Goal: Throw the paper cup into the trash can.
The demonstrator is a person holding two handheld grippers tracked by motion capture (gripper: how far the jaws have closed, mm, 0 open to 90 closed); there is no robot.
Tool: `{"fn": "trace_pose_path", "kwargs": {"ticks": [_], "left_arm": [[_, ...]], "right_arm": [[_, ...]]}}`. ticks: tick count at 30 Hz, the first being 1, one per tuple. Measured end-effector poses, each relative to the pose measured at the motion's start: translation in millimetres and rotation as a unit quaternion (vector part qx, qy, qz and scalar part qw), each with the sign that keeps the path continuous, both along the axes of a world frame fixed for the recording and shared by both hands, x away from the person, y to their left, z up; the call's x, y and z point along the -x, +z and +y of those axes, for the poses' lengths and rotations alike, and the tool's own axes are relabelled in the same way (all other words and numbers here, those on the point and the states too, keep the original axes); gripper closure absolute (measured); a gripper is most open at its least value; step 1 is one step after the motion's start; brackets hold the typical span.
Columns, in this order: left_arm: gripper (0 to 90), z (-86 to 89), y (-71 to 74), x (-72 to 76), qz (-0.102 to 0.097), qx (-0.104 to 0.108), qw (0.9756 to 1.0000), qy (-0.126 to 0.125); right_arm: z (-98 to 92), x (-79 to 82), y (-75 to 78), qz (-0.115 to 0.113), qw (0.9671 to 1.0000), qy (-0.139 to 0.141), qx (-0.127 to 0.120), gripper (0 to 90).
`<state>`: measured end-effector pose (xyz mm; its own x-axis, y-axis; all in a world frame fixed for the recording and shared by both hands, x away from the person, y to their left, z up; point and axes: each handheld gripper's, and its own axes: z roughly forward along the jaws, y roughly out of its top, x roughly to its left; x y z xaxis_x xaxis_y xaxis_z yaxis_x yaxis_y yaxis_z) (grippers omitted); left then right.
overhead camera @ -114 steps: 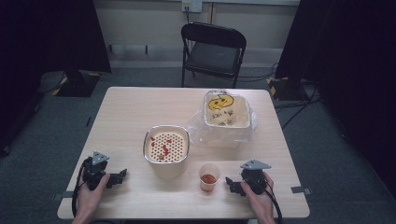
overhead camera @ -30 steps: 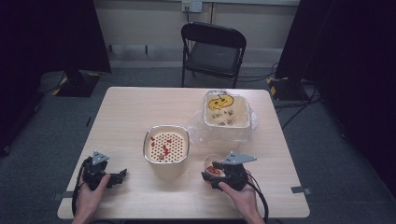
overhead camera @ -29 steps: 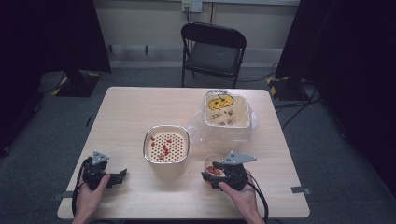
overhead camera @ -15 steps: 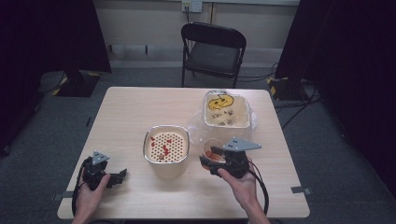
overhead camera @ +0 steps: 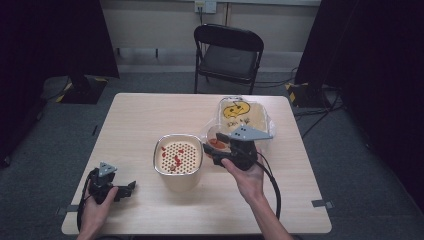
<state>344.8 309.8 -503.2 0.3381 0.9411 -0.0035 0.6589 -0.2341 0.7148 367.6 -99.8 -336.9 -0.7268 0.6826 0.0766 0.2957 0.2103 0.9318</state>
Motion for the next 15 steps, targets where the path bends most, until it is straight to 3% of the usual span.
{"fn": "trace_pose_path", "kwargs": {"ticks": [7, 9, 12, 15], "left_arm": [[0.0, 0.0, 0.0, 0.0, 0.0, -0.001, 1.0, 0.0], [0.0, 0.0, 0.0, 0.0, 0.0, 0.0, 1.0, 0.0], [0.0, 0.0, 0.1, 0.0, 0.0, -0.001, 1.0, 0.0], [0.0, 0.0, 0.0, 0.0, 0.0, 0.0, 1.0, 0.0]], "right_arm": [[13.0, -17.3, 10.6, -0.038, 0.9992, -0.013, -0.007, 41.6], [18.1, -23.8, 15.1, -0.064, 0.9976, -0.026, -0.008, 41.8], [21.6, -28.1, 18.6, -0.075, 0.9967, -0.028, -0.012, 41.8], [29.3, -34.3, 23.5, -0.102, 0.9942, -0.033, 0.006, 42.2]]}}
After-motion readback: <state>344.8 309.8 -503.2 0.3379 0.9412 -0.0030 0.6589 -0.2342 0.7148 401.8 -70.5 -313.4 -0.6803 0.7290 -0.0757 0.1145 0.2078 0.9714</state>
